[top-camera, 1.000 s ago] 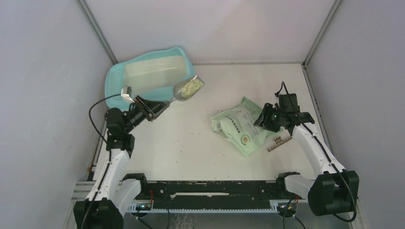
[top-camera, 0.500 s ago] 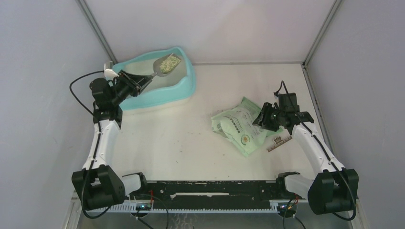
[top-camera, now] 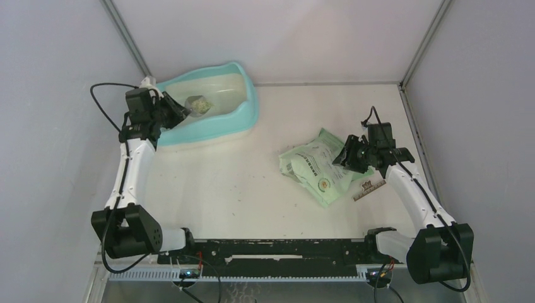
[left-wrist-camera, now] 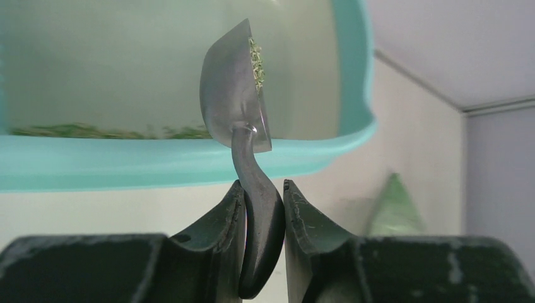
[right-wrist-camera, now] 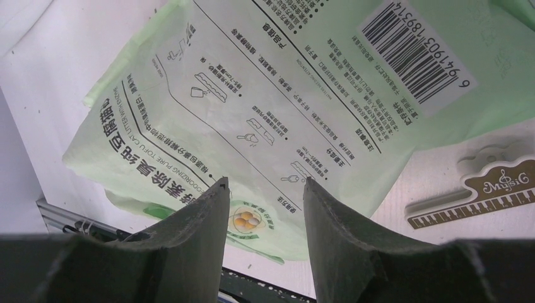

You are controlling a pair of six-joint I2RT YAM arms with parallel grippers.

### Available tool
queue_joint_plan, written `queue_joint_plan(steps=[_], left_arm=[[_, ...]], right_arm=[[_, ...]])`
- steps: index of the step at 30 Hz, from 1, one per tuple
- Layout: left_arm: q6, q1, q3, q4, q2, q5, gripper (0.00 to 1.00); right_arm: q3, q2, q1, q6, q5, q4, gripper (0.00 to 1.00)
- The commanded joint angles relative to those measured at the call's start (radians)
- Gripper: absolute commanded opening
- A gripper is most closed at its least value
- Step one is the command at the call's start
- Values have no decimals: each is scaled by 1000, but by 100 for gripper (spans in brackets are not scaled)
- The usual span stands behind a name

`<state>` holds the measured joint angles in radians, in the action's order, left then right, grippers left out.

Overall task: Fill the litter box with clean litter
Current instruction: 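Pour the cat litter into the litter box, then scoop the cat litter from the cat litter bag.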

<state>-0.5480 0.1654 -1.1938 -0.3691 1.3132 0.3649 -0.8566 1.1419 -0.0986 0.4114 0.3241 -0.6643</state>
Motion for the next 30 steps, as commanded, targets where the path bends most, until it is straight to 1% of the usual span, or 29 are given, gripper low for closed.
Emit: queue_joint_plan(steps=[1, 3, 8, 14, 16, 21, 23, 25, 27, 30], left_arm=[[274, -102, -185, -121, 9, -310, 15], [344, -145, -224, -155, 36, -422, 14], [456, -242, -271, -190, 77, -649, 14], [575, -363, -287, -202, 118, -865, 13], [597, -387, -285, -193, 125, -923, 13], [635, -423, -295, -184, 121, -1012, 13], [628, -428, -300, -184, 111, -1023, 13], [604, -428, -323, -201, 89, -989, 13], [562, -426, -370, -246, 60, -902, 14], [451, -425, -504, -407, 44, -686, 15]], right_arm=[[-36, -9, -4, 20, 13, 49, 54], [-36, -9, -6, 23, 14, 48, 54], [-42, -28, -6, 19, 4, 32, 54], [-66, -26, -3, 4, -7, 0, 54], [-68, -30, -1, 2, -7, -3, 54], [-68, -39, 9, -6, -5, -16, 54], [-68, -41, 11, -7, -2, -16, 54], [-68, -45, 12, -6, 0, -15, 54], [-68, -48, 15, -6, -2, -15, 55], [-68, -53, 24, -6, 0, -14, 54]])
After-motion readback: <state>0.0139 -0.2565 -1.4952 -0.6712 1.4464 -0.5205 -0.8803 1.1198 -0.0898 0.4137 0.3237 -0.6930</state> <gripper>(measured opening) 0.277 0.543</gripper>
